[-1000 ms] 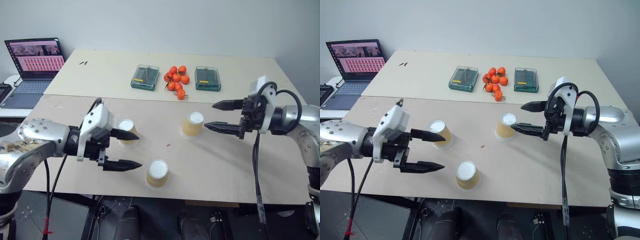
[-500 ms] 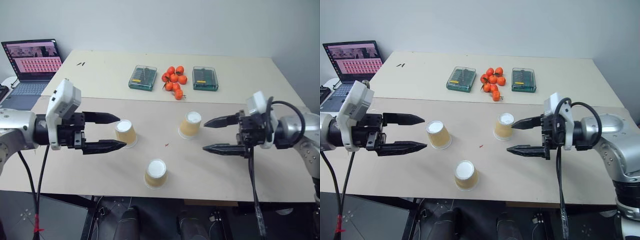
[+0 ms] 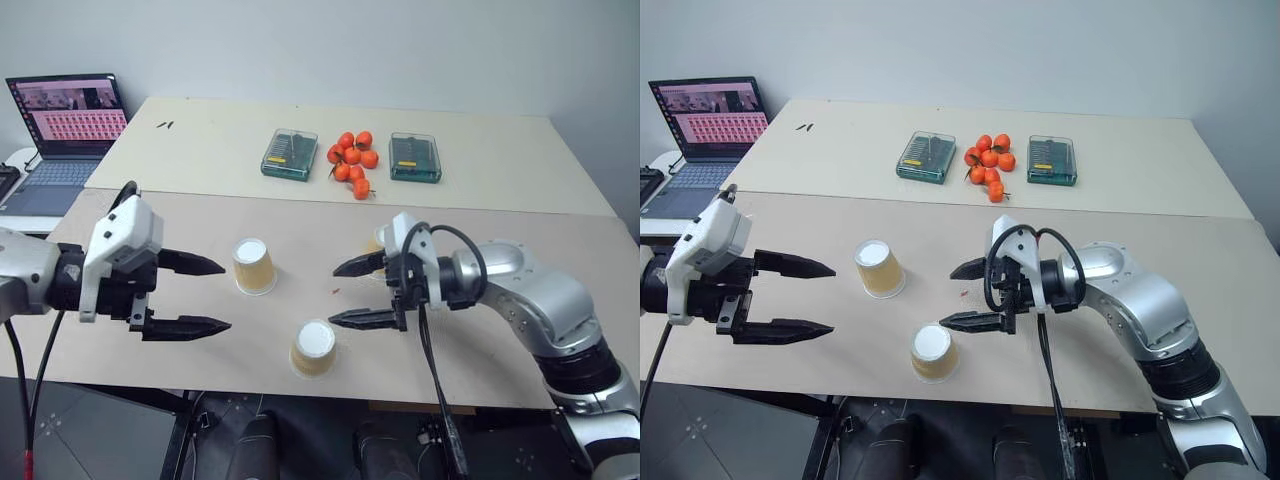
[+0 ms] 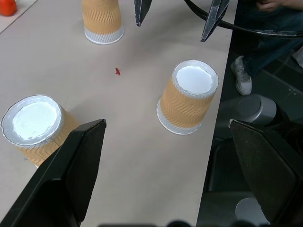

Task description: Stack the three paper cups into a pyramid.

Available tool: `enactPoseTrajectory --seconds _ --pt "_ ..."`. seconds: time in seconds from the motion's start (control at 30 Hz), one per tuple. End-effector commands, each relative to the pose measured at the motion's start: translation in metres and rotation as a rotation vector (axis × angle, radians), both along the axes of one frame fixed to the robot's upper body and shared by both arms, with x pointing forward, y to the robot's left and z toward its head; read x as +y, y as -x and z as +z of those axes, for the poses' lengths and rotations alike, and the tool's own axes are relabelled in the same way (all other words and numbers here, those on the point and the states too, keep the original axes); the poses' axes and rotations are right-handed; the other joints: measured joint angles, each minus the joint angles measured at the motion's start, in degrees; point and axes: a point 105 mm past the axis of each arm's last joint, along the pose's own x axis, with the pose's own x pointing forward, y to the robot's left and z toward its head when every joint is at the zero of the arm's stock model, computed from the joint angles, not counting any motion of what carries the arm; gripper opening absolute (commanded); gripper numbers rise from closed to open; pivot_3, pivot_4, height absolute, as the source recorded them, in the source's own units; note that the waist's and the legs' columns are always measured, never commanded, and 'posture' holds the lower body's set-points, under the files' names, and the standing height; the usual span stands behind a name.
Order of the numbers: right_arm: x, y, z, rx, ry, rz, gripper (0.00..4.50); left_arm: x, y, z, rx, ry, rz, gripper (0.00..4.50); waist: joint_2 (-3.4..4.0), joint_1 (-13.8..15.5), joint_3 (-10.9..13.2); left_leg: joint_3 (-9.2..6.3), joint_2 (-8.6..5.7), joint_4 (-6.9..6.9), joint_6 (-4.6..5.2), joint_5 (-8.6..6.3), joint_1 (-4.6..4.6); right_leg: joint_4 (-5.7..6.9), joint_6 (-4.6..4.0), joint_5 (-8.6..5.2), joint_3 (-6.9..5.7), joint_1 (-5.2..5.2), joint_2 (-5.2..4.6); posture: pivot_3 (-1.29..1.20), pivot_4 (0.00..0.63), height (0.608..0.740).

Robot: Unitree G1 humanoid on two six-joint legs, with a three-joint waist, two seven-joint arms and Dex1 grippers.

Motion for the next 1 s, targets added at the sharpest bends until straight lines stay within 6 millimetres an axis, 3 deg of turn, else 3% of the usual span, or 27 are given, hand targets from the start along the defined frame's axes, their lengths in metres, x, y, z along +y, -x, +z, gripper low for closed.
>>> enactPoseTrajectory --seconds 0.03,0.33,1.0 --pt "-0.001 0.021 0.003 0.017 0.013 0.083 4.50 -0.002 0.002 0.007 -0.048 -0.023 -0.027 4.44 0.00 0.0 0.0 0.00 0.00 -0.01 0.00 0.00 0.00 0.00 0.00 0.00 0.00 0.00 0.00 0.00 0.150 0.735" --pt "0.001 0.036 -0.008 0.032 0.036 0.121 4.50 -0.013 -0.005 0.003 -0.047 -0.025 -0.108 4.44 -0.03 -0.1 0.0 0.01 0.00 -0.01 0.00 0.00 0.03 0.00 -0.01 -0.01 0.01 0.01 0.00 0.00 0.150 0.735" --pt "0.024 0.014 -0.035 -0.039 -0.030 0.030 4.50 -0.014 -0.016 0.018 -0.061 -0.086 -0.150 4.44 -0.16 -0.2 0.0 -0.01 0.00 -0.01 0.01 0.00 0.02 0.03 0.02 -0.05 0.00 0.03 0.04 0.00 0.150 0.735"
